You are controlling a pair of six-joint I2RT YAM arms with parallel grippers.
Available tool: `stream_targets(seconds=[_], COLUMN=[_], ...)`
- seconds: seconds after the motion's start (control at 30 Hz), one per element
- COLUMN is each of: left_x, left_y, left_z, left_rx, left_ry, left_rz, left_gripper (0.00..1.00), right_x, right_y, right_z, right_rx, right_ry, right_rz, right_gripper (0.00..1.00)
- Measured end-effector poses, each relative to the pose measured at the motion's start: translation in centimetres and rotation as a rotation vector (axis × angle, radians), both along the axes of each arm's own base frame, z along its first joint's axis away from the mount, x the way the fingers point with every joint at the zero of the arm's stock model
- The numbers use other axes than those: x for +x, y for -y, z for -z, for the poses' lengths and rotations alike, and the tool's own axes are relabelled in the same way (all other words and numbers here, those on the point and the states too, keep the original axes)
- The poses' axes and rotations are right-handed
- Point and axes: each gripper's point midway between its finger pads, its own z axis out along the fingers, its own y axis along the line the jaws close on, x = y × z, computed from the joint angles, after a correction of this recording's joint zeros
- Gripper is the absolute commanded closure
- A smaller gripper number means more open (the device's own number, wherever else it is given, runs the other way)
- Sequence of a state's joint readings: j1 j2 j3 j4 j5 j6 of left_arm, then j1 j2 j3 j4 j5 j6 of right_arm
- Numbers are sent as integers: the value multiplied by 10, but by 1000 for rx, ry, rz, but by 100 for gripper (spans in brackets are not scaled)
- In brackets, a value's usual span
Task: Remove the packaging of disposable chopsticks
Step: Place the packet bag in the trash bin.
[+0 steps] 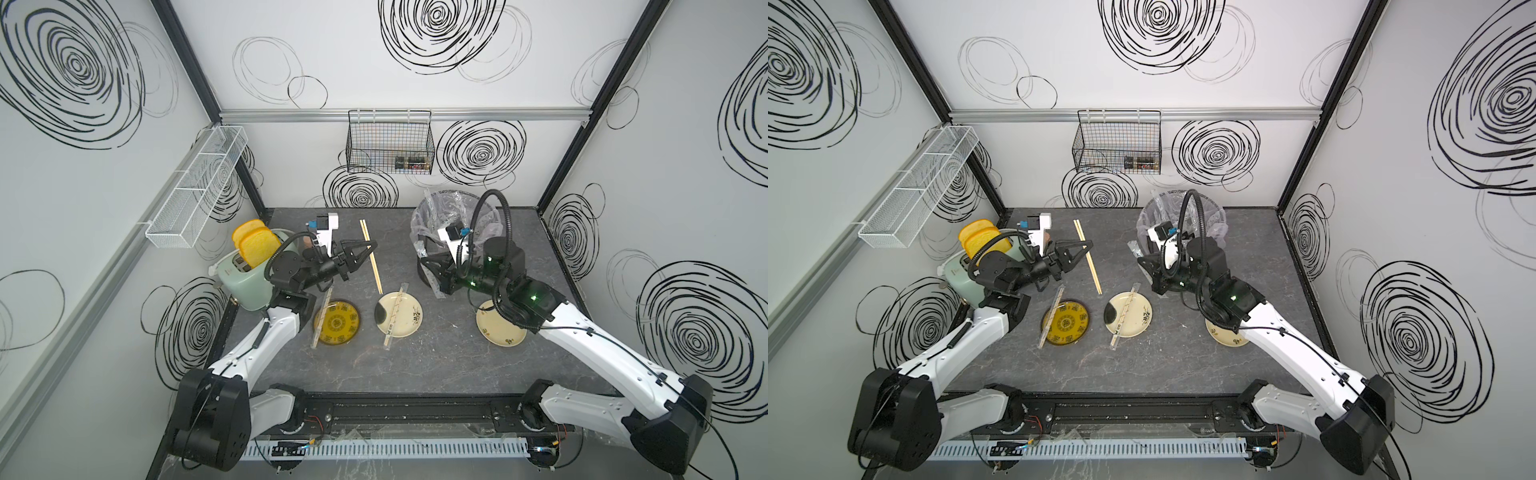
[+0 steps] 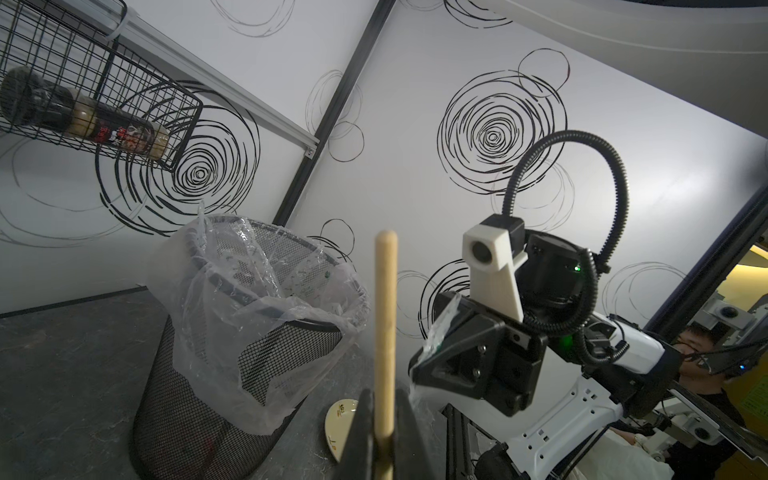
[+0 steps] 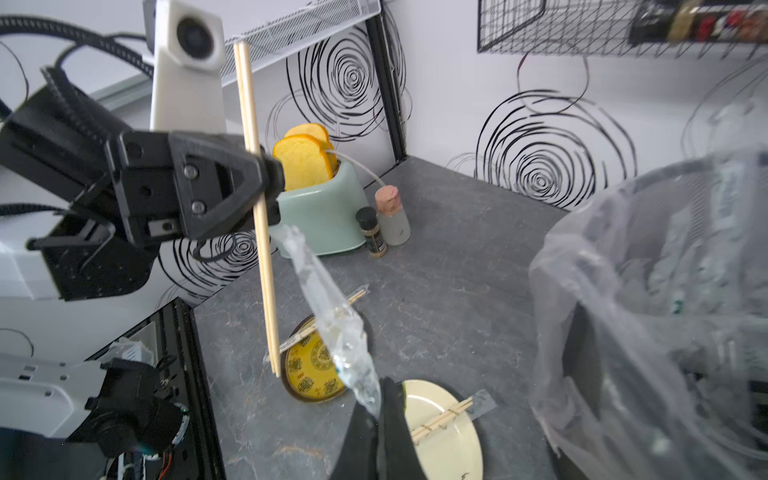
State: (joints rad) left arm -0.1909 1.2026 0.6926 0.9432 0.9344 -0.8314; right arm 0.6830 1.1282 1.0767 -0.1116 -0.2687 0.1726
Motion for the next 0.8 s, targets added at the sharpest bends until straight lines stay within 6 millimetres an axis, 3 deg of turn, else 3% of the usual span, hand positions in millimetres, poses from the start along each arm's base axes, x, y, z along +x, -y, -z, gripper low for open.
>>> stream_targets(seconds=[0.23, 0.47, 0.63, 0.8], left_x=[-2, -4, -6, -8], left_y=[3, 7, 10, 12], left_z=[0, 2, 2, 2], left_rx=[1, 3, 4, 3], left_ry=[0, -5, -6, -8], left_rz=[12, 28, 38, 47], left_gripper=[100, 100, 100, 100], right_x=[38, 77, 125, 167], right_y=[30, 52, 79, 97], right_z=[-58, -95, -98, -75], right_rx=[37, 56, 48, 18], right_ry=[91, 157, 155, 109], right_rz=[143, 254, 357, 426], right_gripper=[100, 100, 100, 100])
